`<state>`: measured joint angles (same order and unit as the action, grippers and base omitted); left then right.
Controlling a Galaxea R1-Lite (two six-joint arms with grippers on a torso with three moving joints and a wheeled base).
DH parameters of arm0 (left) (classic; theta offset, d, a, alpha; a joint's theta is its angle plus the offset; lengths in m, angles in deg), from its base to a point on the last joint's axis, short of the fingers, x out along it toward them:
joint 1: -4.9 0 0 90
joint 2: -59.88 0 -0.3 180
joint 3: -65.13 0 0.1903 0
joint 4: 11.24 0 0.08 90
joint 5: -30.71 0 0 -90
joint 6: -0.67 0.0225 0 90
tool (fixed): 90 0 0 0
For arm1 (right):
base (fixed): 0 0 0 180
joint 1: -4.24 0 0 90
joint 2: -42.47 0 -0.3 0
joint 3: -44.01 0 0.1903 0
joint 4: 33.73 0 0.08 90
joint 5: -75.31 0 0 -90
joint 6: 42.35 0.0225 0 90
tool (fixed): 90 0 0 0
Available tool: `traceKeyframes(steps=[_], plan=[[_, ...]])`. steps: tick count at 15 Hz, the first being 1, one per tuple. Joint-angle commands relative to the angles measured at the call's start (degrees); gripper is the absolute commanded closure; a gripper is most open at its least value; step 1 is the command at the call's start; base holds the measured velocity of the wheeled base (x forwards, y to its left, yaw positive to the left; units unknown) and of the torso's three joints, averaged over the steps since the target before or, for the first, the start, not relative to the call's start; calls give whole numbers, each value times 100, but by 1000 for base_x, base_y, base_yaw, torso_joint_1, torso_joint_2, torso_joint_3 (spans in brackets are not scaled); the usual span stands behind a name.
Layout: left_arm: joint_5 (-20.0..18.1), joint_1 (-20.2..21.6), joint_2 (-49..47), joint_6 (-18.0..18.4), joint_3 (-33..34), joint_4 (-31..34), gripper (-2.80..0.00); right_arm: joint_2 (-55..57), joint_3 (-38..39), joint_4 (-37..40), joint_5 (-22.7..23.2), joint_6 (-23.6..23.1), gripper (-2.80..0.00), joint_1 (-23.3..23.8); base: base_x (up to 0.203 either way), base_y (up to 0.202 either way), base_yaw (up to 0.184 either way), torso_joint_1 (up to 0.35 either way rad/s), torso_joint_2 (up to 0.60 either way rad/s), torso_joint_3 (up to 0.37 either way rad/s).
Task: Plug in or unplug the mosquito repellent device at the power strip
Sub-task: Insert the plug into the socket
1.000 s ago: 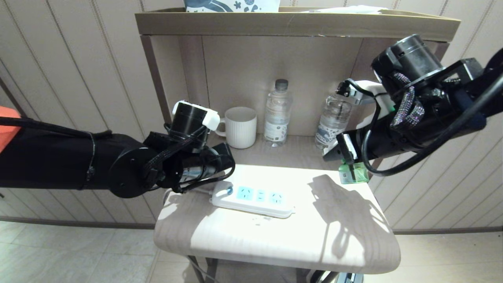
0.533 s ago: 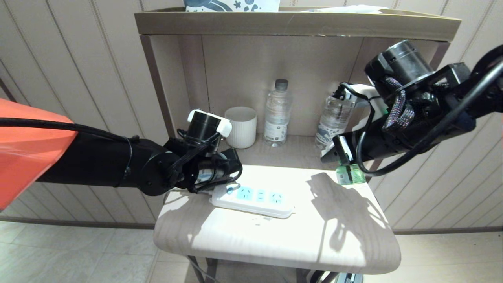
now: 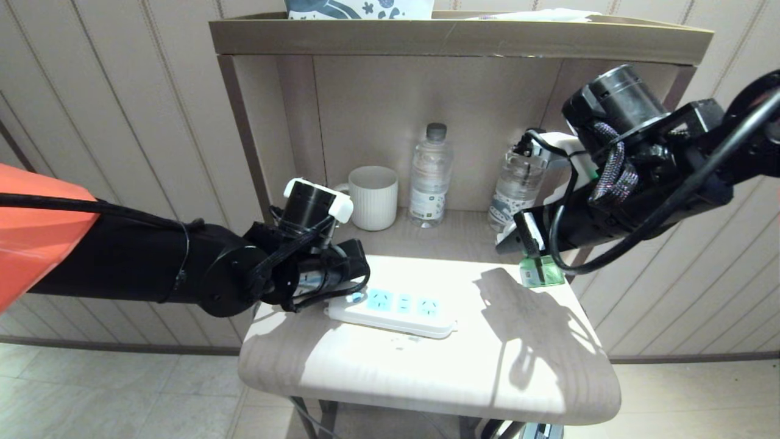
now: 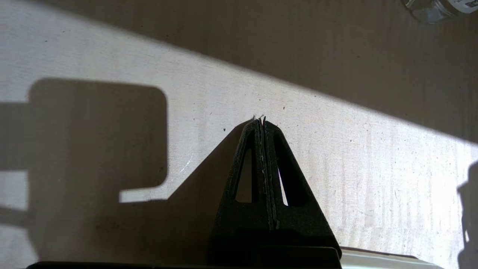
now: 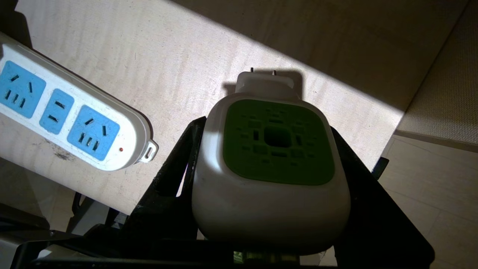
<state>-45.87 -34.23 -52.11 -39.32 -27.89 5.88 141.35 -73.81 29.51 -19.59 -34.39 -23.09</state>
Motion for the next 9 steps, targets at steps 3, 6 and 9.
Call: traceKeyframes(steps=[3, 6, 9], plan=[[11, 0, 55, -34, 143, 19, 0, 61, -3, 20, -3, -23, 0, 0, 0, 0, 0, 0, 0, 0], [2, -8, 171, -35, 323, 20, 0, 70, -21, 20, -3, -26, 0, 6, 0, 0, 0, 0, 0, 0], [-6, -38, 304, -50, 463, 19, 0, 105, -29, 20, -3, -31, 0, 0, 0, 0, 0, 0, 0, 0]])
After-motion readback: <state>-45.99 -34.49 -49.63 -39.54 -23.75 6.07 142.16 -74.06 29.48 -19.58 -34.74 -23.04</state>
